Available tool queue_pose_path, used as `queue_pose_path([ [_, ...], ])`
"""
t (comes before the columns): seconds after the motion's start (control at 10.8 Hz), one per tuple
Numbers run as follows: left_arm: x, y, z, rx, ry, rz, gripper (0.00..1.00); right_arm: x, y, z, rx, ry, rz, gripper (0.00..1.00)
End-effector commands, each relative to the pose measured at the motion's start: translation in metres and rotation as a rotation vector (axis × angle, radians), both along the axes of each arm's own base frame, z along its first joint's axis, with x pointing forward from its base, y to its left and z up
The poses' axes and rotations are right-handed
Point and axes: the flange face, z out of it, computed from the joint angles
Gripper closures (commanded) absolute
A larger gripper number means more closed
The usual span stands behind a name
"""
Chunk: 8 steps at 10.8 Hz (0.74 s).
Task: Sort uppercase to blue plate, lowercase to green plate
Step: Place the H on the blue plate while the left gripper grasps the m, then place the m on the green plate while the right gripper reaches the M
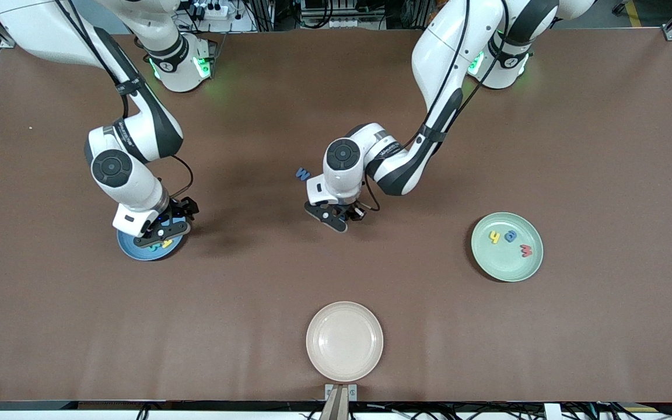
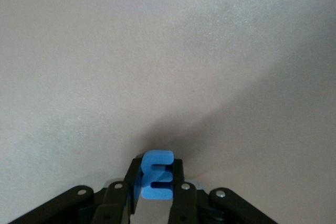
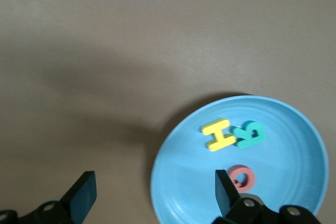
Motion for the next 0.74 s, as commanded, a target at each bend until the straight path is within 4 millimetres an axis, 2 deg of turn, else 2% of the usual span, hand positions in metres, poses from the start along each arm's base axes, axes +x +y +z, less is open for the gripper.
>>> queue_pose_path([
  [0.0,0.017,0.006,0.029,-0.010,-0.044,0.006,1.00,-0.009,0.009,0.007,0.033,0.034,-0.034,0.00],
  [0.09,0.031,0.017,0.052,-0.017,-0.058,0.030,1.00,-0.012,0.021,0.009,0.045,0.039,-0.031,0.00],
  [0.19,0.044,0.033,0.075,-0.001,-0.056,0.042,1.00,-0.013,0.025,0.008,0.053,0.047,-0.044,0.00],
  [0.37,0.063,0.068,0.136,0.020,-0.046,0.065,1.00,-0.017,0.041,0.008,0.066,0.053,-0.037,0.00],
  [0.56,0.092,0.131,0.180,0.058,-0.009,0.094,1.00,-0.020,0.069,0.013,0.069,0.042,0.012,0.00],
  [0.65,0.102,0.162,0.190,0.089,0.029,0.118,1.00,-0.024,0.085,0.013,0.070,0.040,0.039,0.00],
])
